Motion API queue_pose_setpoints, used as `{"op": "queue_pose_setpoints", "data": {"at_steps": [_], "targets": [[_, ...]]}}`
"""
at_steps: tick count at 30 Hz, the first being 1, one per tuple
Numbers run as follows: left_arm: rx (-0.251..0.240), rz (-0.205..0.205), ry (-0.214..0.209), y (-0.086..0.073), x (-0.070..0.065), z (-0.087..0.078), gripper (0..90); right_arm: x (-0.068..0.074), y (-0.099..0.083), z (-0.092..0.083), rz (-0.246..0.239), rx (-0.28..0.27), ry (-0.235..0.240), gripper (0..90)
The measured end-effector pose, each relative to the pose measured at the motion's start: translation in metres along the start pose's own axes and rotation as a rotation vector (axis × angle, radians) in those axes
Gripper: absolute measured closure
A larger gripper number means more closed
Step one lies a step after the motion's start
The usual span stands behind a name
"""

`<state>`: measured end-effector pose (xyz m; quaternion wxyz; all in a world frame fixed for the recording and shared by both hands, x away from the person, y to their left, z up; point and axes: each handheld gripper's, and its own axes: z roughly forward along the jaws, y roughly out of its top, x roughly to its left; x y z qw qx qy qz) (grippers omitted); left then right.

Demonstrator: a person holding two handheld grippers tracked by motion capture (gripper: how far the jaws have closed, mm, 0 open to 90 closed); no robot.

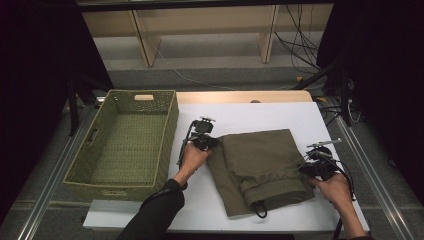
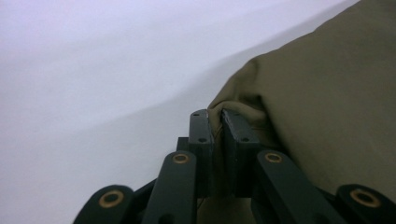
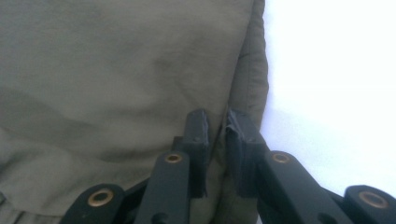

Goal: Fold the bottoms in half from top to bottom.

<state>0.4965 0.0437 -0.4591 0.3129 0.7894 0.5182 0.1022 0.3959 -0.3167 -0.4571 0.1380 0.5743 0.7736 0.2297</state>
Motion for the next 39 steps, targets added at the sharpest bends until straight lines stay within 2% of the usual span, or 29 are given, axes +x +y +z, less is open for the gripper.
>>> {"op": "queue_pose_setpoints", "data": {"at_steps": [2,3,4,5,7,11,13,15,19,22,24,27,31,33,39], "targets": [[-0.003,-0.002,0.021,-0.001,0.001,-0.002,81.9,-0.001,0.000,0.000,0.002,0.001,-0.002,78.9],[-0.005,0.010,0.041,0.000,0.001,-0.002,82.2,-0.001,0.000,0.000,0.006,-0.004,-0.001,78.9],[-0.004,0.047,0.078,0.000,-0.001,-0.002,82.9,-0.001,0.000,0.000,0.009,-0.005,0.001,78.8],[-0.002,0.058,0.093,0.000,-0.001,-0.002,83.8,-0.001,0.000,0.000,0.013,0.000,0.002,78.7],[-0.011,0.039,0.104,0.002,0.003,-0.005,86.5,-0.001,-0.001,0.000,0.010,-0.005,-0.002,78.2],[-0.011,0.028,0.066,0.004,0.003,-0.010,88.7,-0.002,-0.001,-0.002,0.022,-0.014,-0.003,74.4],[-0.016,0.034,0.052,0.005,0.000,-0.011,87.1,-0.003,0.000,-0.004,0.038,-0.022,0.003,65.9],[-0.016,0.037,0.041,0.007,-0.002,-0.013,81.9,-0.004,0.000,-0.008,0.048,-0.039,0.012,55.6],[-0.011,0.047,0.010,0.009,-0.006,-0.015,64.0,-0.002,-0.004,-0.019,0.074,-0.077,0.030,41.7],[-0.020,0.052,-0.027,0.010,-0.008,-0.016,56.0,0.000,-0.007,-0.026,0.068,-0.095,0.055,38.8],[-0.017,0.053,-0.034,0.011,-0.009,-0.017,50.2,0.004,-0.011,-0.032,0.065,-0.116,0.077,36.6],[-0.012,0.057,-0.057,0.013,-0.010,-0.017,43.7,0.008,-0.015,-0.037,0.075,-0.132,0.081,32.3],[0.000,0.044,-0.069,0.016,-0.010,-0.017,35.0,0.011,-0.023,-0.039,0.070,-0.132,0.082,27.6],[-0.001,0.047,-0.071,0.017,-0.010,-0.017,31.4,0.012,-0.026,-0.040,0.081,-0.131,0.086,25.6],[0.026,0.063,-0.080,0.021,-0.010,-0.015,24.1,0.017,-0.030,-0.044,0.068,-0.140,0.100,17.3]]}}
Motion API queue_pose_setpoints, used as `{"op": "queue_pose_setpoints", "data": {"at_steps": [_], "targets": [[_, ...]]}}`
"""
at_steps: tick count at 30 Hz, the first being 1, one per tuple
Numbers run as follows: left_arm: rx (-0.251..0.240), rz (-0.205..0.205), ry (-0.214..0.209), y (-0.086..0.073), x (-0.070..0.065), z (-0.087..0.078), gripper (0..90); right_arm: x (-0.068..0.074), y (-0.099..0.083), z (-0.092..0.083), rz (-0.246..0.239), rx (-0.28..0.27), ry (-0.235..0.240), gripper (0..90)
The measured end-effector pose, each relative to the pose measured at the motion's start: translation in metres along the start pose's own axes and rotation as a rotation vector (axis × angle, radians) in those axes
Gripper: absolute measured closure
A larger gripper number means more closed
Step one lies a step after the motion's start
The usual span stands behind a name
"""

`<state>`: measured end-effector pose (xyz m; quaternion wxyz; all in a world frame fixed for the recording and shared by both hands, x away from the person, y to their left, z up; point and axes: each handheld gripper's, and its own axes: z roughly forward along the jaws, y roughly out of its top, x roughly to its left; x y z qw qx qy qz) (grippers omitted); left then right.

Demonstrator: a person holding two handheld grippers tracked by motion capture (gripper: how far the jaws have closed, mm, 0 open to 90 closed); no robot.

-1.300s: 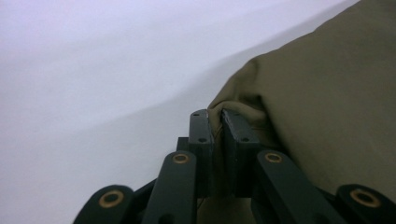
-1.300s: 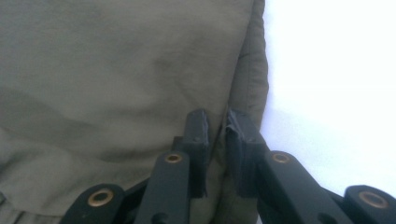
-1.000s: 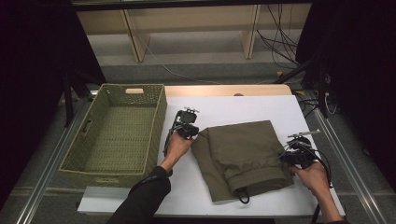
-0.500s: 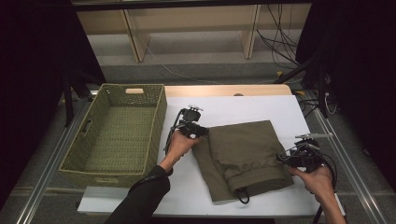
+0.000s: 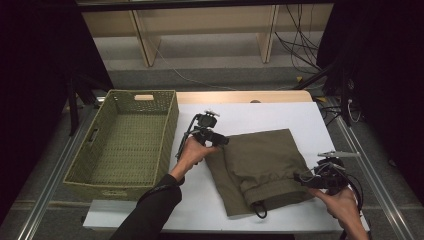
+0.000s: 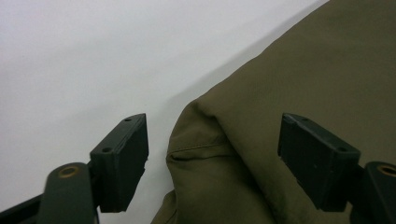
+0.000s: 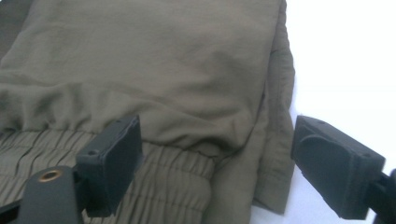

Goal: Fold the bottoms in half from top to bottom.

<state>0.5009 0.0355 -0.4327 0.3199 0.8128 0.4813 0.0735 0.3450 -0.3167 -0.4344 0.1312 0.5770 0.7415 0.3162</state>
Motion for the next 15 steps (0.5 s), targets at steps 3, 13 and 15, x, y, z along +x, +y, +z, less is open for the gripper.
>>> {"op": "queue_pose_setpoints", "data": {"at_steps": [3,13,15], "targets": [[0.011,-0.004,0.002,0.002,0.001,0.002,21.5,0.001,-0.002,-0.001,0.002,-0.001,0.007,15.8],[0.060,-0.011,0.019,0.005,0.005,0.012,18.8,0.006,-0.007,-0.004,-0.006,0.005,0.008,14.9],[0.072,-0.021,0.021,0.005,0.005,0.016,18.8,0.007,-0.008,-0.003,-0.006,0.006,0.008,14.9]]}}
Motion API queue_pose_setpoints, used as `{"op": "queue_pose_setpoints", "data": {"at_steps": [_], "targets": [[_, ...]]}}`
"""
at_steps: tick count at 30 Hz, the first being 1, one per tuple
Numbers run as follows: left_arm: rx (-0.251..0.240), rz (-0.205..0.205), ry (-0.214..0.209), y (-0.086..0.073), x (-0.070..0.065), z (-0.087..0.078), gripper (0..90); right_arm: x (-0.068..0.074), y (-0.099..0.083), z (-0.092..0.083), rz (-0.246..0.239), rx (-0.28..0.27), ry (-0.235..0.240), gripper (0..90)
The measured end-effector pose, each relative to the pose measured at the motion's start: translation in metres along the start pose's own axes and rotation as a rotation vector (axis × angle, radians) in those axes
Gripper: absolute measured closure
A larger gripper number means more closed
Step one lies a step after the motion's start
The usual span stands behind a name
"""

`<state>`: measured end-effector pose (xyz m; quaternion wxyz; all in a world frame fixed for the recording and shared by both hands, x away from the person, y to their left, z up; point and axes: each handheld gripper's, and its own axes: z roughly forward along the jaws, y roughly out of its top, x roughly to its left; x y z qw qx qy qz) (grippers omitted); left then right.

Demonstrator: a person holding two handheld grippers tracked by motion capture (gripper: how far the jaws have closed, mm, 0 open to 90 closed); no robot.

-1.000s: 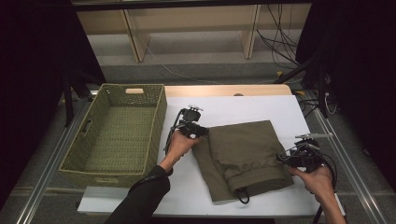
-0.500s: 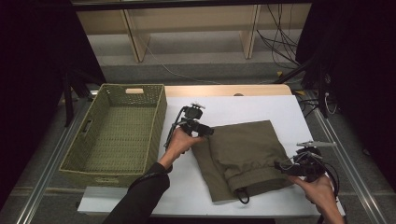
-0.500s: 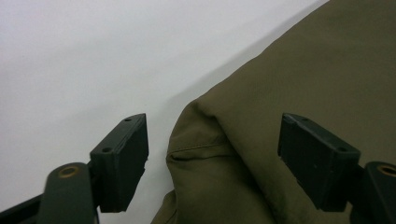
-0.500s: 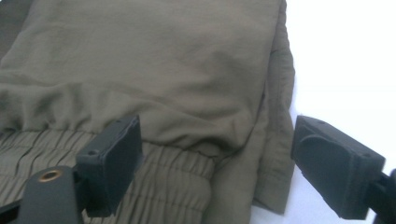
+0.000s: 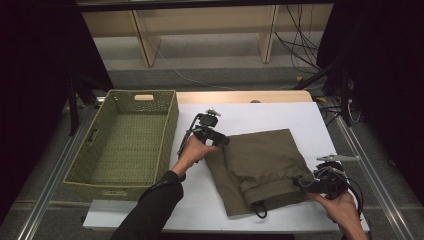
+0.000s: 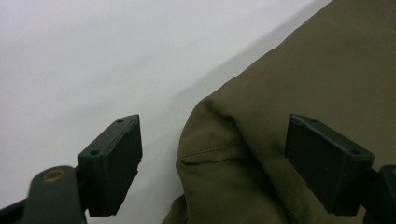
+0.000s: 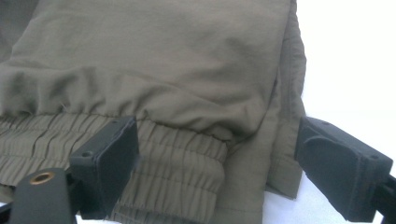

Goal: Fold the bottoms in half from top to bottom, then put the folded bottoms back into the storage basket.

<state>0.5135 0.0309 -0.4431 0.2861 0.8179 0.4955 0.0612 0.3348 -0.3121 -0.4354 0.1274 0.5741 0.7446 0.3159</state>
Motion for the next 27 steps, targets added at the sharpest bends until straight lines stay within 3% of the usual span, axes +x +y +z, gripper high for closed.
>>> {"op": "queue_pose_setpoints", "data": {"at_steps": [5,7,15,17,21,22,24,27], "targets": [[0.038,-0.004,0.020,0.000,-0.001,0.009,17.8,0.000,0.000,0.000,-0.008,0.006,-0.007,14.9],[0.042,-0.017,0.006,0.001,0.000,0.010,17.6,0.000,0.000,0.000,0.000,0.003,-0.007,15.0],[0.082,-0.035,0.015,0.000,0.000,0.017,19.7,0.000,0.000,0.002,-0.007,0.008,0.001,15.0],[0.085,-0.035,0.006,-0.001,-0.001,0.018,26.9,0.000,0.001,0.002,-0.007,0.011,0.000,15.0],[0.085,-0.009,-0.032,-0.002,-0.006,0.019,50.4,0.000,0.000,0.001,-0.004,0.015,-0.002,15.1],[0.081,-0.008,-0.032,-0.002,-0.008,0.019,62.0,0.000,0.000,0.000,-0.003,0.018,-0.004,15.1],[0.075,0.011,-0.016,-0.003,-0.011,0.018,76.2,0.000,0.000,0.001,0.005,0.022,-0.008,15.1],[0.066,0.022,-0.017,-0.004,-0.013,0.014,83.4,0.000,-0.001,0.001,0.006,0.029,-0.014,15.1]]}}
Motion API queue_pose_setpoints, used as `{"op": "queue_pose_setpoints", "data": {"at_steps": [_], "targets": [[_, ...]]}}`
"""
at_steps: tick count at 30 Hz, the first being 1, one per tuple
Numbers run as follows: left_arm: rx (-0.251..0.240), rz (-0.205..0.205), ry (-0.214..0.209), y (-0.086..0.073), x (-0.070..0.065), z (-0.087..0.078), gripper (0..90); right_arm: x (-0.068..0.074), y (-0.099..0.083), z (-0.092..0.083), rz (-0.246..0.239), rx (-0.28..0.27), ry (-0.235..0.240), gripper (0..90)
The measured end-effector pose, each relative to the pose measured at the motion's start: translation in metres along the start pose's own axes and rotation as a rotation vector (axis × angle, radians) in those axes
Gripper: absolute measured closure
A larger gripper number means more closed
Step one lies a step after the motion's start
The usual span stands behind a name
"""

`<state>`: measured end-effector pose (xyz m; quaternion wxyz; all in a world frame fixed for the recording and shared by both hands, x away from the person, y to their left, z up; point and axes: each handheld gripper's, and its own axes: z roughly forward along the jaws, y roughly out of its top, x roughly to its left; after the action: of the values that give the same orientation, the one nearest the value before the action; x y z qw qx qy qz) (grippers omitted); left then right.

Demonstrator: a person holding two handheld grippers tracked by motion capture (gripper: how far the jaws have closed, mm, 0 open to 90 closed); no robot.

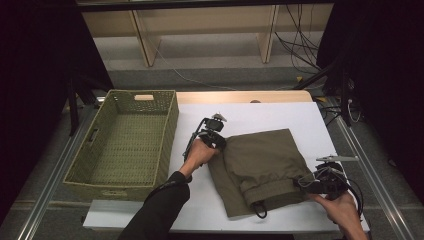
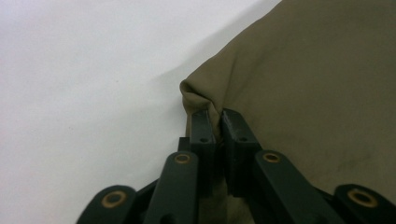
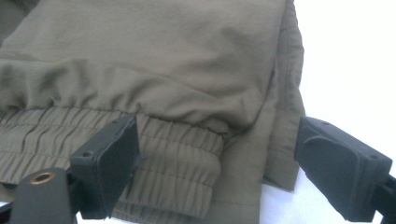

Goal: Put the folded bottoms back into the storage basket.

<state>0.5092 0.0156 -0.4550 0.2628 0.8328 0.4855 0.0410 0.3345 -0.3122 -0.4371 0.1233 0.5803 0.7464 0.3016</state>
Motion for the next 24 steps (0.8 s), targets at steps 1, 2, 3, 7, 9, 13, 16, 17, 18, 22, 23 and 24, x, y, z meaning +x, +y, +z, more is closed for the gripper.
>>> {"op": "queue_pose_setpoints", "data": {"at_steps": [1,2,3,7,9,13,16,17,18,22,23,24], "targets": [[-0.005,0.003,-0.001,0.000,0.000,-0.001,84.4,0.000,-0.001,0.000,0.009,0.005,-0.003,15.0],[-0.013,0.000,-0.002,-0.001,0.000,-0.003,84.8,-0.001,-0.001,0.000,0.008,0.007,-0.003,15.0],[-0.021,-0.002,-0.005,-0.001,-0.001,-0.004,85.1,-0.001,-0.001,0.000,0.019,0.013,-0.001,14.6],[-0.036,0.005,-0.008,-0.003,-0.001,-0.007,85.7,-0.001,-0.004,0.004,0.024,0.039,-0.014,12.1],[-0.041,0.004,-0.014,-0.003,-0.001,-0.009,85.7,0.001,-0.005,0.009,0.025,0.075,-0.032,10.6],[-0.047,0.003,-0.017,-0.003,-0.001,-0.011,85.6,0.001,-0.008,0.021,0.023,0.155,-0.052,5.6],[-0.052,0.000,-0.017,-0.003,-0.001,-0.011,85.6,-0.003,-0.009,0.029,0.049,0.184,-0.039,4.2],[-0.051,0.001,-0.017,-0.003,-0.001,-0.012,85.5,-0.003,-0.008,0.031,0.052,0.187,-0.042,3.9],[-0.051,0.000,-0.017,-0.003,-0.001,-0.012,85.5,-0.001,-0.008,0.031,0.046,0.188,-0.049,5.3],[-0.059,-0.006,-0.023,-0.002,-0.002,-0.014,85.3,0.001,-0.007,0.030,0.038,0.164,-0.010,24.4],[-0.060,-0.006,-0.023,-0.002,-0.002,-0.014,85.3,0.002,-0.006,0.030,0.040,0.150,0.014,33.0],[-0.060,-0.003,-0.022,-0.002,-0.003,-0.014,85.3,0.001,-0.006,0.030,0.042,0.145,0.037,42.0]]}}
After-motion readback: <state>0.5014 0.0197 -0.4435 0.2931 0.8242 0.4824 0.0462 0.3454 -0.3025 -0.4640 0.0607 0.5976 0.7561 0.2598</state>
